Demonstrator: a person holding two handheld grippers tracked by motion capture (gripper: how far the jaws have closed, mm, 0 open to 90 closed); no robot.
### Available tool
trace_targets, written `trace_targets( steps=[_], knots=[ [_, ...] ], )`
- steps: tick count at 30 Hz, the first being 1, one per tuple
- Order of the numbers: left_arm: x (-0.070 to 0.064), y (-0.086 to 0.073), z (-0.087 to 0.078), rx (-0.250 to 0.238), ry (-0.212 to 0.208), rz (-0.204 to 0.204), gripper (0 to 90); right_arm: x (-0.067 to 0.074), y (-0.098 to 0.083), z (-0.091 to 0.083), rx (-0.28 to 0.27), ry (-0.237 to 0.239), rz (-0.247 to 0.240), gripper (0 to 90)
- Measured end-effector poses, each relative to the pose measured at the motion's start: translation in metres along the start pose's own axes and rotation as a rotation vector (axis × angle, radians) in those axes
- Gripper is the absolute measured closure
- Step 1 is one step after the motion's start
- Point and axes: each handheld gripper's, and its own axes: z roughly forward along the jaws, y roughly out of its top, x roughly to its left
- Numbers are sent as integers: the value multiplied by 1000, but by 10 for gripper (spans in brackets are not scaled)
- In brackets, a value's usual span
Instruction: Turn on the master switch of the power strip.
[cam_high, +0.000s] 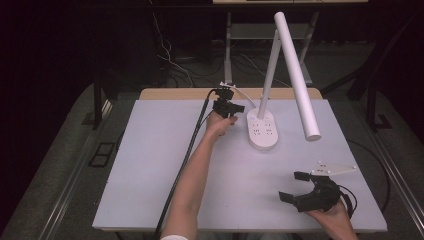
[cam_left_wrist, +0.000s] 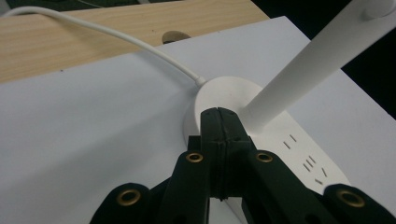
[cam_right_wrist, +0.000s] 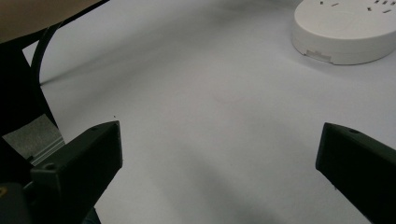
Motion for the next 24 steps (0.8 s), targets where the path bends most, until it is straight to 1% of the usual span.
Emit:
trace_targets(
  steps=[2, 5, 6, 7, 10, 13, 15, 17, 18, 19, 20, 22, 23, 24],
  knots=[
    [0, 0, -6, -11, 2, 12, 898, 0, 0, 0, 0, 0, -1, 0],
    [1, 0, -17, -20, 6, 42, 898, 0, 0, -1, -2, 1, -1, 0],
    [0, -1, -19, -23, 11, 42, 898, -1, 0, -1, -2, 0, -4, 0],
    [1, -2, -22, -18, 13, 52, 898, -1, 0, -1, -3, 1, -4, 0],
    [1, -4, -30, -22, 5, 65, 897, -1, 0, -1, -3, 0, -2, 0],
    [0, -5, -38, -27, 1, 90, 897, -1, 0, -1, -3, 0, -1, 0],
    [-1, -6, -43, -34, -2, 96, 897, -1, 0, -1, -3, -1, -1, 0],
    [-3, -6, -49, -55, 2, 111, 896, -1, 0, -1, -1, -5, 2, 0],
    [-3, -7, -53, -55, -7, 121, 896, -1, 0, -1, -1, -5, 2, 0],
    [-5, -7, -56, -69, -9, 115, 893, -1, 0, -2, -2, -4, 5, 0],
    [-5, -7, -60, -65, -13, 124, 844, -1, 0, -2, -4, -4, 7, 0],
    [-7, -9, -67, -67, -22, 125, 772, -1, 0, -2, -7, -6, 8, 0],
    [-7, -10, -70, -69, -33, 125, 740, -1, 0, -3, -9, -5, 6, 0],
    [-7, -11, -74, -66, -40, 132, 688, -1, 0, -3, -9, -7, 8, 0]
  ],
)
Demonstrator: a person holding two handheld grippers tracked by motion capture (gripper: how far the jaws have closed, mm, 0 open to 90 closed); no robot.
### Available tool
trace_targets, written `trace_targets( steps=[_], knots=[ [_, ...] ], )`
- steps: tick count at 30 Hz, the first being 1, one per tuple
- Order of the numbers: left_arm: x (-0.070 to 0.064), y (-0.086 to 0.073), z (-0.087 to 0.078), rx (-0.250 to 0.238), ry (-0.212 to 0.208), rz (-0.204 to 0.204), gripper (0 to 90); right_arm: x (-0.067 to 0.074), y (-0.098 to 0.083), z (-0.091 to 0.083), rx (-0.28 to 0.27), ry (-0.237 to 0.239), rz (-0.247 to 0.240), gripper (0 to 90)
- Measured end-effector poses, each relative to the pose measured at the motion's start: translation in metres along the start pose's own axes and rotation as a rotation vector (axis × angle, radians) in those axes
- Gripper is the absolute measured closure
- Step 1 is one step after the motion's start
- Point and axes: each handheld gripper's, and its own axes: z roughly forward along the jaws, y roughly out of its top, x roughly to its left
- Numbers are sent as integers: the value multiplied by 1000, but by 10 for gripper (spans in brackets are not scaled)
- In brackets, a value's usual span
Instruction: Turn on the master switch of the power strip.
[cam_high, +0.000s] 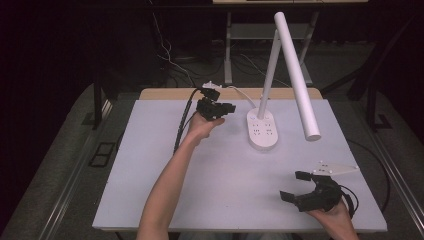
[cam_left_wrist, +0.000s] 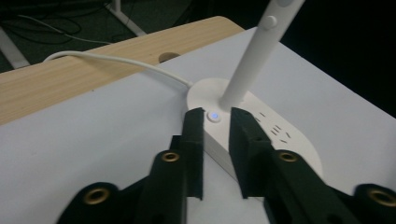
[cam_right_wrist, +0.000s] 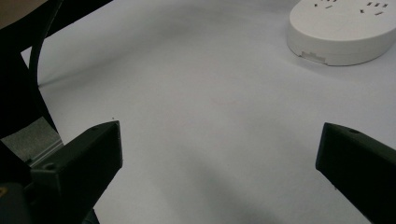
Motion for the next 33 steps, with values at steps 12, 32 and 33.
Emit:
trace_targets(
  steps=[12, 32, 33],
  knots=[
    [6, -24, -45, -16, -50, -21, 94, 0, 0, 0, 0, -7, 1, 0],
    [0, -72, -126, -84, -27, -36, 0, -1, 1, 3, 2, -5, 6, 0],
    [-2, -75, -129, -81, -24, -33, 0, -1, 1, 4, 5, -5, 8, 0]
  ],
)
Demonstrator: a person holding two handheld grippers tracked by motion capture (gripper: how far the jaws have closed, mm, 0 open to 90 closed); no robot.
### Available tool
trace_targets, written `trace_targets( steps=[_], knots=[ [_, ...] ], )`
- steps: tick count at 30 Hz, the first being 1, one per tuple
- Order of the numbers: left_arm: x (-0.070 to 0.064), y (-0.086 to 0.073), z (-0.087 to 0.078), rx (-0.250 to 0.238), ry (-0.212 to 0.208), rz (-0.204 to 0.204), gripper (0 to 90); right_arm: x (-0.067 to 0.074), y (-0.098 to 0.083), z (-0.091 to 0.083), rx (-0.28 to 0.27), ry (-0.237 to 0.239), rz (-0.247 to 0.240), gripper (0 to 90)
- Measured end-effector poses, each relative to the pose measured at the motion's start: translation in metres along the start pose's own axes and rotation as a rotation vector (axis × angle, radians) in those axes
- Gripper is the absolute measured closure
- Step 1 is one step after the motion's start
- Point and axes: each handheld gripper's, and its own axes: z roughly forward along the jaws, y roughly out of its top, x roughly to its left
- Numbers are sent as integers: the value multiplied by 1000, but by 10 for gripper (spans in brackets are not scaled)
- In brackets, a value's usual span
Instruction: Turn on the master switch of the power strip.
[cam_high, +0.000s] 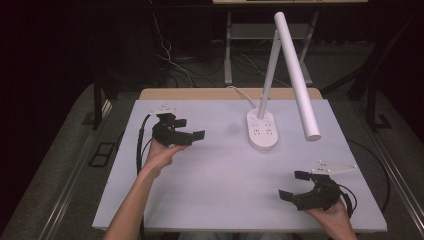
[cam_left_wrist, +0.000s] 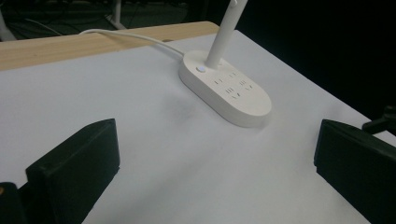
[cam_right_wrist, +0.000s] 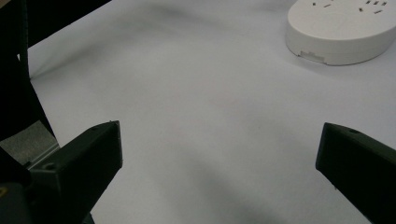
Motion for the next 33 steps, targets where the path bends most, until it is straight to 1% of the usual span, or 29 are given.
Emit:
trace_targets(
  steps=[3, 4, 8, 9, 11, 14, 16, 17, 20, 24, 26, 28, 29, 31, 33],
  knots=[
    [-4, -7, -7, 0, 9, 14, 0, 1, 0, 0, -3, 0, -6, 0],
    [-6, -10, -10, -2, 7, 13, 0, 1, 0, 0, -5, -1, -5, 0],
    [-14, -20, -19, -12, 16, 26, 0, 1, 1, 0, -9, -3, 2, 0],
    [-15, -23, -21, -12, 9, 26, 0, 1, 1, 0, -9, -5, 2, 0],
    [-19, -29, -24, 2, 13, 31, 0, 0, 0, -1, -13, -5, 2, 0],
    [-24, -39, -28, 8, 10, 32, 0, 0, 0, -1, -15, -5, 8, 0],
    [-27, -47, -30, 6, -12, 34, 0, 0, 0, -1, -15, -6, 8, 0],
    [-29, -51, -31, 4, -12, 30, 0, 0, 0, -1, -15, -6, 8, 0],
    [-34, -63, -32, 21, -9, 41, 0, 0, 0, -1, -16, -5, 8, 0],
    [-39, -76, -37, 30, -9, 33, 0, 0, -1, 0, -16, -5, 3, 0],
    [-43, -84, -39, 28, -11, 34, 0, 1, -1, 0, -14, -5, 6, 0],
    [-46, -91, -43, 38, -11, 41, 1, 1, -1, 0, -15, -9, 6, 0],
    [-48, -95, -45, 35, -13, 36, 1, 0, -1, -1, -19, -9, 6, 0],
    [-49, -100, -47, 40, -15, 33, 1, 0, -1, -1, -22, -8, 7, 0],
    [-49, -103, -50, 35, -15, 33, 0, 0, -1, -1, -24, -10, 6, 0]
  ],
)
